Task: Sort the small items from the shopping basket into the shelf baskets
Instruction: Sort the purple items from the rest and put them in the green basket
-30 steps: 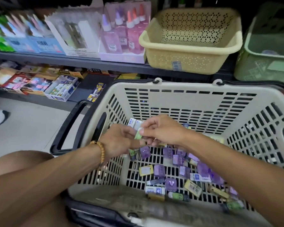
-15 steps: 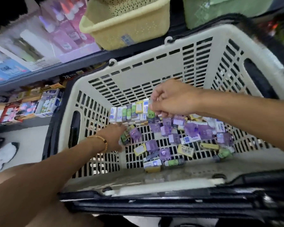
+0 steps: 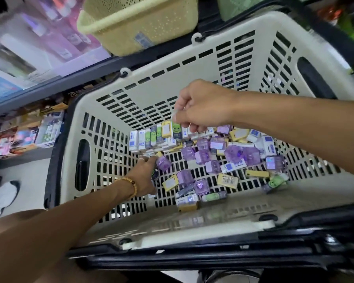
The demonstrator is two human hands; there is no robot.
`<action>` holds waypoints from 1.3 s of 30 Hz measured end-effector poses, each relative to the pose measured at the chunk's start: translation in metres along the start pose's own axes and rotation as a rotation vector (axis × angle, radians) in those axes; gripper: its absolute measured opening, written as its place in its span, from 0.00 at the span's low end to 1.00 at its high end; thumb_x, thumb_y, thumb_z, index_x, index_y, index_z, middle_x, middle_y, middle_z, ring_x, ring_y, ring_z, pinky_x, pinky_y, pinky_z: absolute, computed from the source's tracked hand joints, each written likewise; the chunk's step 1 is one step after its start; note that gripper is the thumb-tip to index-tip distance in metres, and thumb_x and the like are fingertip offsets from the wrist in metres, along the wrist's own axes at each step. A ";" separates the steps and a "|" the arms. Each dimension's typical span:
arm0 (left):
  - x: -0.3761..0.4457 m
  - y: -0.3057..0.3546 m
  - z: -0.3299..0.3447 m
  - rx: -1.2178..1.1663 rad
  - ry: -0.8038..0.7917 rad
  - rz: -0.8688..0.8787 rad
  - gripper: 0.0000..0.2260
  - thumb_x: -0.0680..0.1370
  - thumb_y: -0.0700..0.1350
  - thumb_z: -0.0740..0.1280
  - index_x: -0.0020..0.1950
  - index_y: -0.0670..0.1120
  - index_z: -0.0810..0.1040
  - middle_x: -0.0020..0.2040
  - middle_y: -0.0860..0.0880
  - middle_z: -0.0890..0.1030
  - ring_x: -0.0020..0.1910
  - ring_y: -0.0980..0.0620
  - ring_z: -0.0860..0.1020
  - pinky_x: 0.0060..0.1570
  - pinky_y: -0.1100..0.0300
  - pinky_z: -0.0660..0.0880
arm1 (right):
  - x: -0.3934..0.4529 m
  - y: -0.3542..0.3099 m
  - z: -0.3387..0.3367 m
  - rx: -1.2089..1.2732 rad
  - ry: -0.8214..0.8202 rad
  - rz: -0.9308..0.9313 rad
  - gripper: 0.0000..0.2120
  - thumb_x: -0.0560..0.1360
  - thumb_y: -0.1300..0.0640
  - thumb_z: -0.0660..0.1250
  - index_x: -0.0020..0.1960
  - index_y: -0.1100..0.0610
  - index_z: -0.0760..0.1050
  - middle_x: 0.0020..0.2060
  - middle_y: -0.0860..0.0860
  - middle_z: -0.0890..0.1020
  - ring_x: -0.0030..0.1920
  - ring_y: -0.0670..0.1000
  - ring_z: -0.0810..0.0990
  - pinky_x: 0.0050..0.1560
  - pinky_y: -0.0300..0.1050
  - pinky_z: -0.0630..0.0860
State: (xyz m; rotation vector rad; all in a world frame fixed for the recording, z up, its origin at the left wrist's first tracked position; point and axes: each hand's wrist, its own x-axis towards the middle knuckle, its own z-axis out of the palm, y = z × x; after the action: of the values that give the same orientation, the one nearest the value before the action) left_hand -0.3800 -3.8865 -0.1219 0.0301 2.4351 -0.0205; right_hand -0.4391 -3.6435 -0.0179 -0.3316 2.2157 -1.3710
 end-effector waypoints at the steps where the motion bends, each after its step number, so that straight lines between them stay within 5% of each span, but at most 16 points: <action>1: 0.001 0.000 0.000 -0.019 -0.004 0.000 0.48 0.66 0.42 0.79 0.77 0.49 0.53 0.72 0.41 0.64 0.66 0.42 0.71 0.65 0.54 0.70 | 0.000 0.000 0.001 -0.003 0.002 -0.002 0.03 0.76 0.59 0.68 0.46 0.58 0.80 0.40 0.55 0.84 0.41 0.54 0.85 0.42 0.50 0.83; 5: 0.004 0.001 0.000 -0.159 -0.072 0.075 0.43 0.68 0.42 0.78 0.74 0.50 0.54 0.63 0.46 0.75 0.55 0.49 0.75 0.49 0.60 0.74 | 0.003 0.000 0.001 -0.009 0.000 0.006 0.03 0.77 0.59 0.68 0.47 0.58 0.80 0.39 0.54 0.84 0.41 0.53 0.85 0.42 0.50 0.83; 17: -0.003 -0.005 -0.006 0.214 -0.310 0.311 0.35 0.68 0.33 0.75 0.69 0.51 0.65 0.66 0.47 0.69 0.58 0.47 0.74 0.55 0.54 0.77 | 0.008 0.003 0.002 -0.032 -0.018 0.026 0.03 0.76 0.59 0.69 0.47 0.58 0.80 0.40 0.56 0.85 0.36 0.49 0.83 0.43 0.50 0.83; 21: -0.002 -0.011 -0.006 0.520 -0.147 0.392 0.35 0.67 0.44 0.78 0.69 0.52 0.64 0.64 0.48 0.75 0.60 0.47 0.71 0.59 0.50 0.74 | 0.009 0.003 0.002 -0.022 -0.007 0.029 0.03 0.77 0.60 0.68 0.46 0.58 0.80 0.37 0.54 0.84 0.34 0.48 0.82 0.43 0.50 0.83; 27: -0.002 -0.010 -0.004 0.552 -0.160 0.430 0.21 0.68 0.53 0.76 0.58 0.53 0.75 0.54 0.51 0.75 0.53 0.52 0.67 0.53 0.56 0.70 | 0.008 0.004 0.003 -0.021 -0.001 0.031 0.02 0.77 0.59 0.69 0.46 0.57 0.80 0.36 0.53 0.83 0.34 0.47 0.82 0.44 0.49 0.84; 32: -0.003 -0.010 0.001 0.414 -0.397 0.438 0.13 0.70 0.36 0.72 0.53 0.45 0.80 0.55 0.47 0.79 0.55 0.47 0.76 0.56 0.54 0.75 | 0.008 0.006 0.002 -0.028 0.014 0.037 0.02 0.76 0.59 0.70 0.45 0.56 0.80 0.36 0.52 0.83 0.34 0.47 0.82 0.45 0.51 0.84; 35: -0.002 -0.010 -0.001 0.279 -0.384 0.380 0.12 0.73 0.39 0.72 0.56 0.46 0.79 0.55 0.49 0.78 0.57 0.50 0.76 0.57 0.58 0.72 | 0.010 0.006 0.002 -0.031 0.019 0.038 0.02 0.76 0.58 0.70 0.44 0.56 0.80 0.36 0.52 0.83 0.33 0.47 0.82 0.44 0.51 0.84; 39: 0.001 -0.004 -0.015 -0.093 -0.270 0.326 0.05 0.75 0.40 0.71 0.47 0.46 0.75 0.45 0.50 0.77 0.46 0.52 0.76 0.45 0.62 0.72 | 0.013 0.009 0.002 -0.034 0.029 0.044 0.02 0.76 0.59 0.70 0.44 0.56 0.80 0.37 0.53 0.84 0.32 0.47 0.82 0.43 0.48 0.84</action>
State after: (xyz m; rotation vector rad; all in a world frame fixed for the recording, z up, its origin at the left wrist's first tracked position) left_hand -0.3910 -3.8901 -0.1111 0.3582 2.1330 0.2211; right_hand -0.4484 -3.6467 -0.0298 -0.2751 2.2582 -1.3243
